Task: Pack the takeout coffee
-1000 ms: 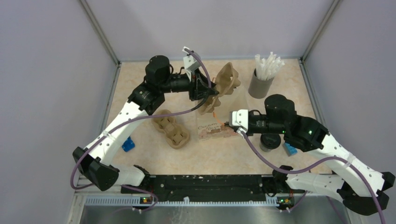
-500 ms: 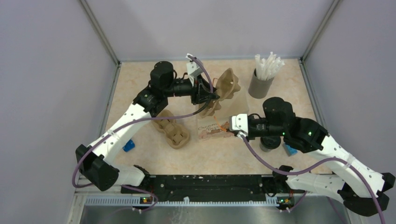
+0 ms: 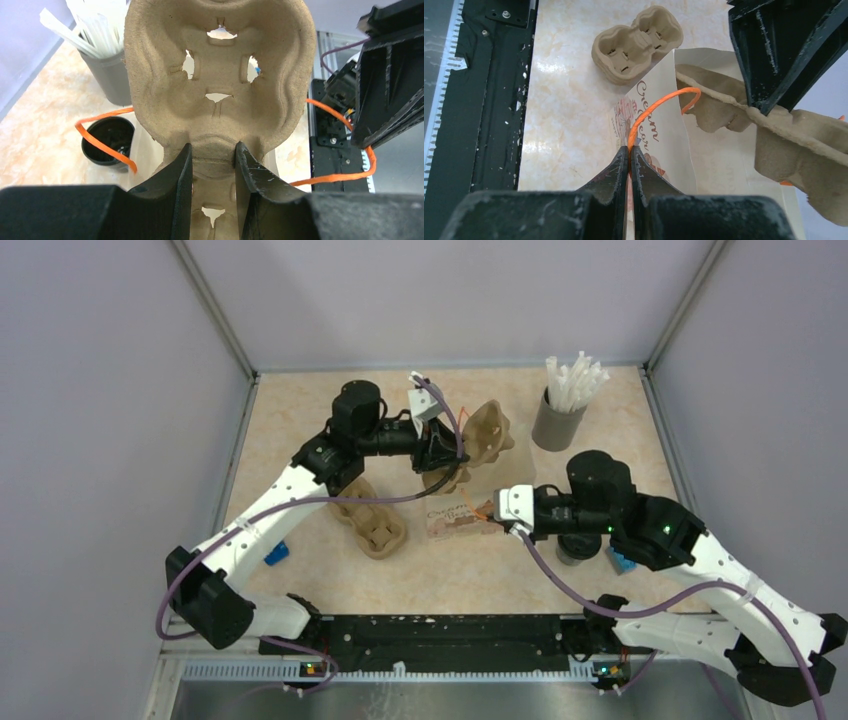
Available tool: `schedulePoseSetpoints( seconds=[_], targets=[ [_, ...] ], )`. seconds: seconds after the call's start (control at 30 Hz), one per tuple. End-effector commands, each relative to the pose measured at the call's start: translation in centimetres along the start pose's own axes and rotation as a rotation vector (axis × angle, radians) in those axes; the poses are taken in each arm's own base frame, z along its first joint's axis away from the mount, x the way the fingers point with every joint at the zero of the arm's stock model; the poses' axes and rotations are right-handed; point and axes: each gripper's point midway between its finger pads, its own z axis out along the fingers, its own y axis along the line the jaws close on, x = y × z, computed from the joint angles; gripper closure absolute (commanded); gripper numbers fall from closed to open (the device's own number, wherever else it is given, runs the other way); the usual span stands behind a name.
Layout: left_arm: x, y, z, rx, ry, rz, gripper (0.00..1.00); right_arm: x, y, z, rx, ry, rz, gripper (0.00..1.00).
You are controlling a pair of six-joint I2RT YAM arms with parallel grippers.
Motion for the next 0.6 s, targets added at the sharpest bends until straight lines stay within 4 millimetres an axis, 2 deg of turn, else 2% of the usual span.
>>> schedulePoseSetpoints(
  seconds=[0.0, 0.13, 0.4, 0.57],
  targets=[
    [0.4, -0.1, -0.2, -0.021, 0.043, 0.067, 0.76, -0.9, -0.4, -0.3, 0.027, -0.03, -0.014, 1.0],
    [1.2, -0.5, -0.1, -0.034, 0.084, 0.087, 0.76, -1.2, -0.9, -0.5, 0.057, -0.039, -0.008, 1.0],
    [3.1, -1.1, 2.0, -0.044, 0.197, 0.129, 0.76, -1.6, -1.5, -0.3, 0.088, -0.053, 0.036, 1.0],
    [2.9, -1.6, 2.4, -0.048, 0.201, 0.18, 0.76, -1.3, -1.3, -0.2, 0.092, -0.055, 0.051, 1.0]
  ],
)
